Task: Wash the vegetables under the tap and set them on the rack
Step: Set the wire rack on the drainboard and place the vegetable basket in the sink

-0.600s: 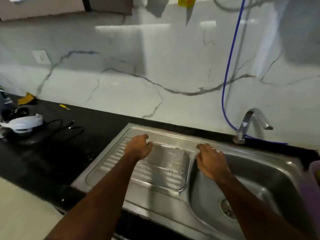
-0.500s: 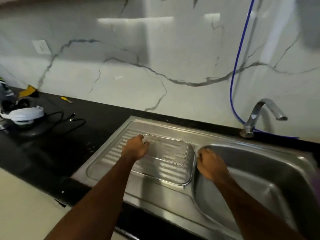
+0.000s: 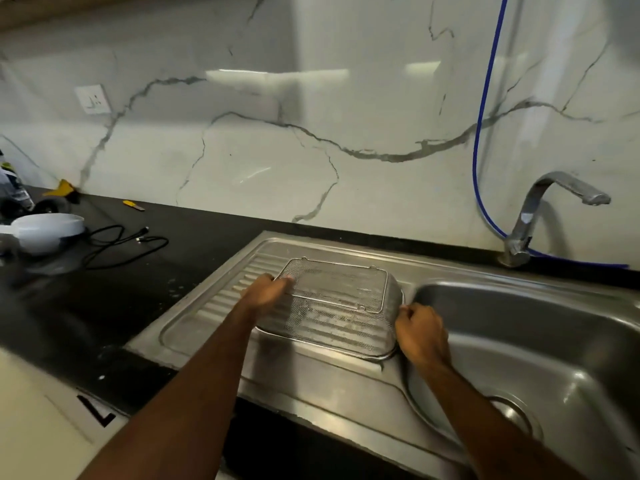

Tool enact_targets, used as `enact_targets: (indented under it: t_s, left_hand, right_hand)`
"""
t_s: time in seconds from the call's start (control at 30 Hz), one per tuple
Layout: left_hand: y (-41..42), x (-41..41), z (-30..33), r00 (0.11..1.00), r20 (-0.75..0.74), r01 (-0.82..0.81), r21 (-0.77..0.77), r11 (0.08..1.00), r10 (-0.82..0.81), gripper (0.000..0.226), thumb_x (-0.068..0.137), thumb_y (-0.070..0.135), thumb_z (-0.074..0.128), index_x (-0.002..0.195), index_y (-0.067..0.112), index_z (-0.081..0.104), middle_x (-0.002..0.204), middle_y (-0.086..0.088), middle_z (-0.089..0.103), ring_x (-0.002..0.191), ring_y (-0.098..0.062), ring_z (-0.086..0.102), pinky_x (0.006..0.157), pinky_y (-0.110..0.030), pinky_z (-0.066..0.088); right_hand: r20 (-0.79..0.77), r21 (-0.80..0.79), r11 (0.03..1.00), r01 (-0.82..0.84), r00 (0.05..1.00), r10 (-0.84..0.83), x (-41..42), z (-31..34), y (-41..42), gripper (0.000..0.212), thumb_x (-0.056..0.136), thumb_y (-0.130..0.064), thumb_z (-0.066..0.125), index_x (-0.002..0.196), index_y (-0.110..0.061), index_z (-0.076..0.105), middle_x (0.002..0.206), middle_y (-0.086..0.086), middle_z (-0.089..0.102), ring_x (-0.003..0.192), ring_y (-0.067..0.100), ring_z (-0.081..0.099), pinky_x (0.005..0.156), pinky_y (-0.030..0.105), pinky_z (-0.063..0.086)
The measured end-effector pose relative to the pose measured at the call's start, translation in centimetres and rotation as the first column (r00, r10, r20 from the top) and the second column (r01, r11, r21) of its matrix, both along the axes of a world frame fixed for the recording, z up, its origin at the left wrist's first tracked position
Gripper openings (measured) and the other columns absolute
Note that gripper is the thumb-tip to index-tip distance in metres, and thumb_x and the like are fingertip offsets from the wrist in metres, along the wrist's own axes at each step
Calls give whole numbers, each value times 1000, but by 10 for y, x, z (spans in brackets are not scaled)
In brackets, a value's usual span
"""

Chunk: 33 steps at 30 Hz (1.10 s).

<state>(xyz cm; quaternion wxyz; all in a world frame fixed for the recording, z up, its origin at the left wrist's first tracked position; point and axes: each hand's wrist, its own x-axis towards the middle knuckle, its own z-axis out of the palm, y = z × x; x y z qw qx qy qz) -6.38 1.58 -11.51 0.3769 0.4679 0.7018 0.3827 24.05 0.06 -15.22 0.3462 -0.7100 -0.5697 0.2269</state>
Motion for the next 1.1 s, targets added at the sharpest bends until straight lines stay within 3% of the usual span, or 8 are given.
enact_targets:
  t_s: [0.17,0.27,0.4,0.5,0.6,0.77,0.93,1.1]
  left_hand:
    - [-28,32,27,999,41,-7,139,990,1,23,83,18,72,101,5,68,95,-7,71,90,-24,66,70,-31,49]
    - [-37,31,43,987,161,-32,291,956,-16,46,80,31,72,119,8,65,112,-9,70,104,-26,68,74,-30,51]
    - [-48,30,77,952,294,-64,448,892,-79,41,103,44,43,115,14,69,113,1,70,103,-13,65,80,-36,47]
    - [-48,15,83,883,463,-124,393,911,-80,60,100,63,30,123,21,67,123,4,68,114,-15,59,90,-45,44]
    - [-51,-3,69,805,591,-148,272,951,-44,67,96,69,36,125,16,65,120,-6,68,110,-27,63,95,-55,51]
    - [-57,-17,33,870,493,-138,211,968,17,25,100,25,52,114,9,65,117,-15,66,91,-27,66,78,-49,59]
    - [-58,-21,20,915,402,-103,171,980,26,12,98,10,52,97,11,64,95,-9,64,77,-19,62,67,-37,57]
    - [-59,-26,13,973,227,-73,119,990,44,14,97,8,54,91,15,65,95,-10,67,78,-21,64,66,-33,51]
  right_hand:
    - [-292,-97,989,112,947,-136,11,22,-6,45,104,-41,44,105,-7,74,106,18,72,99,38,65,88,42,51]
    - [-338,11,990,142,932,-130,18,53,-9,42,100,-38,46,101,-8,74,108,18,73,102,38,66,87,40,51]
    - [-475,60,987,147,874,-101,18,92,-11,57,99,-60,43,92,-13,75,99,18,75,92,37,71,78,48,58]
    - [-708,38,997,71,706,-24,17,107,-20,43,102,-54,51,99,-18,74,92,10,77,83,28,75,62,40,61]
    - [-740,70,997,37,672,27,10,100,-34,22,100,-34,66,104,-13,73,88,10,75,78,25,73,63,38,62]
    - [-688,89,995,52,726,23,-2,69,-39,22,89,2,68,106,-8,75,83,9,74,61,18,68,58,34,59]
    - [-617,74,993,89,787,-24,-10,54,-45,21,88,6,66,83,-14,71,79,13,74,64,26,70,71,51,65]
    - [-598,55,991,122,799,-65,-9,43,-44,17,86,6,68,87,-10,73,85,18,75,62,25,68,71,53,65]
